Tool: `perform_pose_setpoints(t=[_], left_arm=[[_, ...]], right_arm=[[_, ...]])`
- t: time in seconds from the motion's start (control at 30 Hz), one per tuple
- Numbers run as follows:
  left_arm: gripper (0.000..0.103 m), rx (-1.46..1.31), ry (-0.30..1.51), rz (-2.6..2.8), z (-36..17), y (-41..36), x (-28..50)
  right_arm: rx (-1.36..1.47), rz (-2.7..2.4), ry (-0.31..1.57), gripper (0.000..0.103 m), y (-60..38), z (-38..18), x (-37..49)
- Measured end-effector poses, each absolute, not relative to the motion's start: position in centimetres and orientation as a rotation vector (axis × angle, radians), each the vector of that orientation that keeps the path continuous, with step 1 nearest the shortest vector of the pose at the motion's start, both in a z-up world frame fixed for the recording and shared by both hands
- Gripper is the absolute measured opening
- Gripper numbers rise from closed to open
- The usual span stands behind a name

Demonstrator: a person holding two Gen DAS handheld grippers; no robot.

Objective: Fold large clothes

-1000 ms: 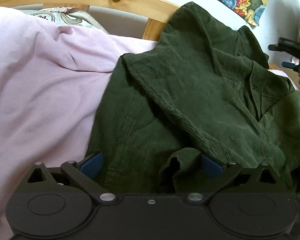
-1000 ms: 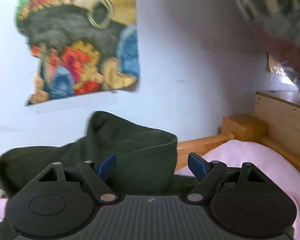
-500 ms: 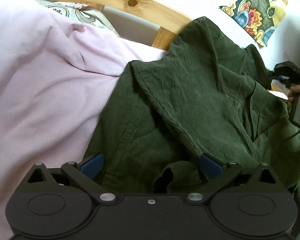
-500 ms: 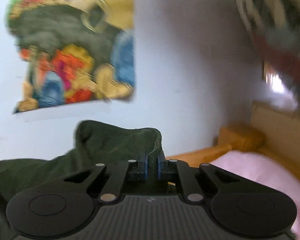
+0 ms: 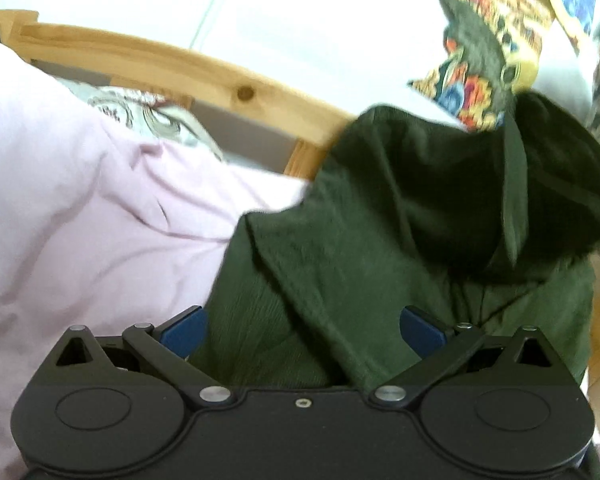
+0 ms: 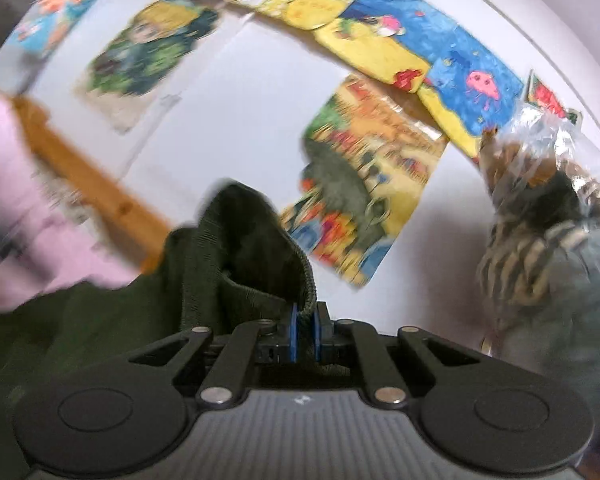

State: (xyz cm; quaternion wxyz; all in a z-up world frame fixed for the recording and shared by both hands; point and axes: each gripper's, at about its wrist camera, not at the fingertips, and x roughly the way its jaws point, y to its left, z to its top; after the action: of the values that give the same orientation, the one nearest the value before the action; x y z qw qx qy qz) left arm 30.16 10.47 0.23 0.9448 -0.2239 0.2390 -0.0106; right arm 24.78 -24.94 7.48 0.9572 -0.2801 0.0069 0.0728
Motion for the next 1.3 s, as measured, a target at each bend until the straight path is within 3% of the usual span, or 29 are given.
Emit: perform_pose_setpoints(t=[0.23, 0.3, 0.33, 0.37, 0.4, 0.57, 0.63, 0.7, 0.73, 0.77, 0.83, 0.87, 0.9, 1.0, 1.1, 1.2, 1.23, 1.3], left_arm=[[0.102, -0.550, 0.401, -0.053, 2.5, 12.2, 28.6], [0.102, -0.559, 0.420, -0.052, 2.6, 12.5, 28.9], [0.102, -0.561, 0.430, -0.045, 2.5, 12.6, 29.2], [0.102, -0.560, 0.436, -0.034, 2.3, 12.8, 29.5], [0.102, -0.549, 0.445, -0.017, 2.1, 12.9, 30.0], [0.101, -0.462, 0.494, 0.034, 0.3, 13.8, 34.1], [0.096, -0.518, 0.514, 0.036, -0.4, 14.6, 36.5], [0.080, -0.557, 0.532, 0.004, -0.8, 15.1, 38.2], [0.075, -0.558, 0.539, -0.011, -1.0, 15.1, 38.9], [0.065, -0.553, 0.538, -0.016, -1.3, 15.0, 39.3], [0.037, -0.525, 0.547, -0.042, -1.8, 14.7, 40.0], [0.013, -0.509, 0.574, -0.059, -2.2, 14.4, 40.5], [0.000, -0.501, 0.602, -0.077, -2.4, 14.1, 40.9], [0.000, -0.462, 0.533, -0.018, -2.1, 13.7, 40.2], [0.000, -0.427, 0.496, 0.181, -1.5, 14.5, 39.7], [0.000, -0.455, 0.600, 0.207, -2.6, 16.5, 41.0], [0.000, -0.512, 0.624, 0.169, -2.9, 17.2, 41.2], [0.000, -0.579, 0.584, 0.141, -2.6, 17.6, 40.6]], right_arm=[[-0.491, 0.151, 0.323, 0.014, -25.6, 0.1, 20.0], [-0.426, 0.154, 0.355, 0.037, -26.4, 0.6, 18.8], [-0.401, 0.148, 0.348, 0.059, -26.8, 1.3, 18.3], [-0.369, 0.138, 0.326, 0.073, -27.4, 2.4, 17.7], [-0.337, 0.126, 0.307, 0.075, -28.0, 3.3, 17.6], [-0.122, -0.028, 0.285, 0.076, -32.0, 7.2, 21.8], [0.010, -0.087, 0.287, 0.076, -32.9, 8.0, 25.1], [0.135, -0.120, 0.289, 0.068, -33.7, 8.5, 28.4], [0.183, -0.134, 0.297, 0.043, -34.1, 8.4, 29.6], [0.232, -0.144, 0.315, 0.010, -34.6, 8.1, 30.8], [0.283, -0.191, 0.331, 0.009, -34.8, 7.4, 31.7], [0.292, -0.209, 0.316, 0.009, -34.5, 6.9, 31.4], [0.277, -0.230, 0.304, 0.009, -34.2, 6.5, 30.9], [0.230, -0.280, 0.289, 0.008, -33.1, 4.5, 29.3], [0.219, -0.312, 0.393, 0.007, -33.2, 0.8, 29.7], [0.195, -0.296, 0.385, 0.009, -32.6, 0.5, 29.1], [0.164, -0.294, 0.373, 0.015, -32.3, 1.1, 28.8], [0.073, -0.304, 0.342, 0.040, -31.5, 2.9, 28.3]])
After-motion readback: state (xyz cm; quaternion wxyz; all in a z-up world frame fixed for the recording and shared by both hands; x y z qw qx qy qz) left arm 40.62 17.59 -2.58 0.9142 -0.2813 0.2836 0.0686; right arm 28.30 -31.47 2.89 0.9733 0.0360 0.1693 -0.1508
